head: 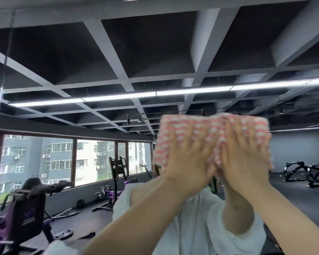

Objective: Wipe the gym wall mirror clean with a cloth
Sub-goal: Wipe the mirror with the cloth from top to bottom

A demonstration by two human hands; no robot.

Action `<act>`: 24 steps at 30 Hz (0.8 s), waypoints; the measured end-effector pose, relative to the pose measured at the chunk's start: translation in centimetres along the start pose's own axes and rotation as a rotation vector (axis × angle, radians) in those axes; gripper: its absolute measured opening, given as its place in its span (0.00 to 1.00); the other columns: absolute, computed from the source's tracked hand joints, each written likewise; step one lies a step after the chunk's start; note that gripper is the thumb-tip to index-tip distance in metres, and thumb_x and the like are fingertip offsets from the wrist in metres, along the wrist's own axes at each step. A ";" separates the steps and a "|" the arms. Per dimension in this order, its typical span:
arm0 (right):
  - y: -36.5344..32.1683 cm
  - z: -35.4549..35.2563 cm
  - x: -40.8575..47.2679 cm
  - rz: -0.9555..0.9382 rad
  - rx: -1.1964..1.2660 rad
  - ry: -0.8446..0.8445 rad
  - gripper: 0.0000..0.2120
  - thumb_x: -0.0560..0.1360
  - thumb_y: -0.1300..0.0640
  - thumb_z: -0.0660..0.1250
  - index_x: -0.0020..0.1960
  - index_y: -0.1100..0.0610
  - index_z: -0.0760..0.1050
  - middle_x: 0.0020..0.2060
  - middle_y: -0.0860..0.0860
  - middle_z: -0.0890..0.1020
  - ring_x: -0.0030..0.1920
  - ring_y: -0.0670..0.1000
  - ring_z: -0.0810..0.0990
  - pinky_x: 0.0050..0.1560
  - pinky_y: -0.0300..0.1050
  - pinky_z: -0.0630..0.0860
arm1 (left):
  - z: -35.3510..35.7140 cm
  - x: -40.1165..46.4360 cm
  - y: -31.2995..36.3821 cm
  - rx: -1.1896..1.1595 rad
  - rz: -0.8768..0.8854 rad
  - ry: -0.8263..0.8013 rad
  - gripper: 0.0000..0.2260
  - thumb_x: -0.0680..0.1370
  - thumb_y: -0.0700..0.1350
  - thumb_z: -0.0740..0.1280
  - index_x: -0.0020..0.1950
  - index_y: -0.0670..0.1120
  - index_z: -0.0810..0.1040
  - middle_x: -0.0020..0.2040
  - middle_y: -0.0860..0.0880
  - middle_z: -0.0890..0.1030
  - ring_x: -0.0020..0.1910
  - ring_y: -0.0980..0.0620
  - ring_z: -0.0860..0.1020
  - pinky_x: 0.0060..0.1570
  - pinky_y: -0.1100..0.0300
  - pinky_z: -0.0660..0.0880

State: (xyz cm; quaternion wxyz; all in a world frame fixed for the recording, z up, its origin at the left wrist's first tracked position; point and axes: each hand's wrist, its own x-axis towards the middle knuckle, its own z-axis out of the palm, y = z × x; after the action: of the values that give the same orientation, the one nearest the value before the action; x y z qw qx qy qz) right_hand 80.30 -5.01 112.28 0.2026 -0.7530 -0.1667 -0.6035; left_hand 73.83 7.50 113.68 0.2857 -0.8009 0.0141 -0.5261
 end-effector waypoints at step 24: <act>-13.6 -1.2 2.1 -0.570 0.039 -0.263 0.27 0.83 0.46 0.40 0.77 0.51 0.33 0.72 0.46 0.29 0.70 0.49 0.24 0.70 0.56 0.25 | 2.2 -8.1 -10.2 -0.165 -0.533 0.160 0.29 0.78 0.56 0.49 0.77 0.46 0.55 0.76 0.41 0.59 0.75 0.39 0.52 0.65 0.26 0.47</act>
State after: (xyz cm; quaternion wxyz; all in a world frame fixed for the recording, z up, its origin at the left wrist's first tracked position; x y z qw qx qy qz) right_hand 73.04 6.12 115.94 0.0164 -0.7435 -0.4075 -0.5299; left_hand 69.26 19.64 111.08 0.0693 -0.7529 -0.1315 -0.6411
